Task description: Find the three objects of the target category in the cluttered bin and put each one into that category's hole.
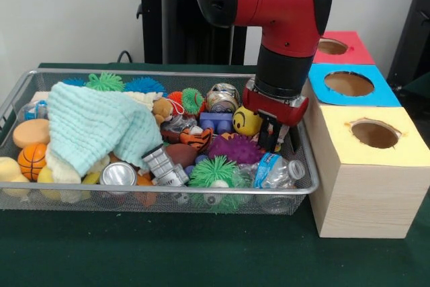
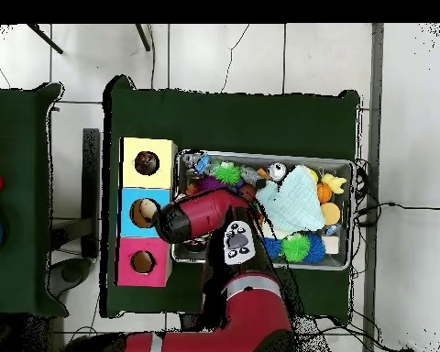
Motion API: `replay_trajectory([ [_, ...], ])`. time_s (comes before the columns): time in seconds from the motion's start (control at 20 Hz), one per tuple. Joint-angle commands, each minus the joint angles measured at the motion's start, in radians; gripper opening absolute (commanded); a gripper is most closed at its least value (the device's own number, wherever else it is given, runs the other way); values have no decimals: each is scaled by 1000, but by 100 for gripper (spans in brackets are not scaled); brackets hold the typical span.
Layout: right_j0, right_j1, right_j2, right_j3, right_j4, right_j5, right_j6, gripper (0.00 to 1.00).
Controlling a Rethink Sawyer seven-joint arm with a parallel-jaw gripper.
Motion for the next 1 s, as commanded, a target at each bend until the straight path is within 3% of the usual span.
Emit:
replay_trajectory([
  [0.05,-46,56,160,-28,-90,75,-270,100],
  [0.2,-23,50,138,-39,-108,57,-250,100],
  [0.45,-67,61,192,-34,-114,91,-291,100],
  [0.85,-122,43,243,38,-139,97,-302,100],
  [1.0,-148,-1,267,85,-136,114,-306,100],
])
